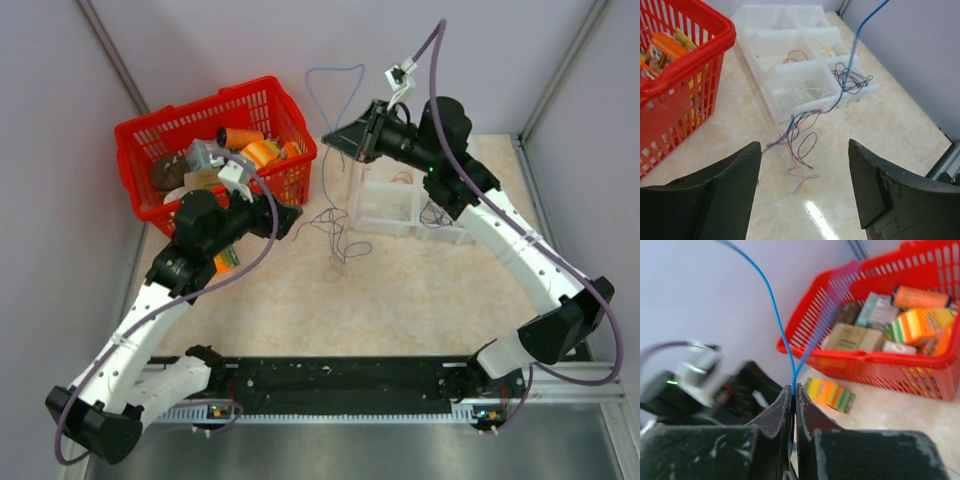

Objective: Untangle the cables

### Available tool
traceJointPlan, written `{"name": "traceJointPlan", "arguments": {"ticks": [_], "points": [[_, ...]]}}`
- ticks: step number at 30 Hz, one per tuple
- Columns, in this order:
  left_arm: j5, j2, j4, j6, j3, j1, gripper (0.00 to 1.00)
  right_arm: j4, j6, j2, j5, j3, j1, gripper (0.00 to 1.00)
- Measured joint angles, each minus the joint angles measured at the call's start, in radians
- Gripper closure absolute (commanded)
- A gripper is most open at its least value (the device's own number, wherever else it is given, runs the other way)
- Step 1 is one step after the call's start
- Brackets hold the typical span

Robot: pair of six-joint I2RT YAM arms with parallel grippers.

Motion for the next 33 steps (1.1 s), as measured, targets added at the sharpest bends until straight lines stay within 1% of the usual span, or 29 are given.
{"name": "traceJointPlan", "arguments": {"ticks": [6,11,15,17,18,19,20,21,22,23,26,30,33], "points": [[0.024,0.120,0.082,0.043,-0.080,-0.025,0.18,0.001,0.103,-0.010,-0.013,0.136,0.001,1.00],[0.013,0.259,0.164,0.066,-0.083,-0.065,0.18,0.008,0.164,-0.013,-0.036,0.200,0.001,1.00],[0.005,0.367,0.249,0.040,-0.077,-0.087,0.18,0.056,0.222,-0.021,-0.066,0.206,0.003,1.00],[0.007,0.428,0.272,0.024,-0.064,-0.097,0.21,0.055,0.229,-0.021,-0.080,0.220,0.013,1.00],[0.010,0.460,0.272,0.020,-0.050,-0.101,0.23,0.039,0.222,-0.021,-0.083,0.238,0.020,1.00],[0.011,0.487,0.272,0.017,-0.037,-0.105,0.30,0.019,0.216,-0.021,-0.085,0.258,0.028,1.00],[0.011,0.510,0.272,0.015,-0.024,-0.107,0.41,0.004,0.207,-0.021,-0.087,0.282,0.037,1.00],[0.010,0.531,0.271,0.013,-0.012,-0.110,0.56,-0.007,0.200,-0.021,-0.089,0.311,0.045,1.00],[0.005,0.546,0.269,0.010,-0.004,-0.111,0.66,-0.010,0.193,-0.021,-0.090,0.334,0.052,1.00],[0.000,0.555,0.262,0.007,0.003,-0.113,0.73,-0.012,0.185,-0.024,-0.089,0.357,0.056,1.00],[-0.034,0.583,0.212,0.008,0.032,-0.114,0.84,-0.037,0.162,-0.042,-0.079,0.399,0.060,1.00],[-0.051,0.595,0.120,-0.006,0.048,-0.114,0.88,-0.090,0.112,-0.060,-0.037,0.463,0.060,1.00],[-0.064,0.586,0.091,-0.035,0.014,-0.113,0.90,-0.137,0.053,-0.067,0.011,0.526,0.060,1.00]]}}
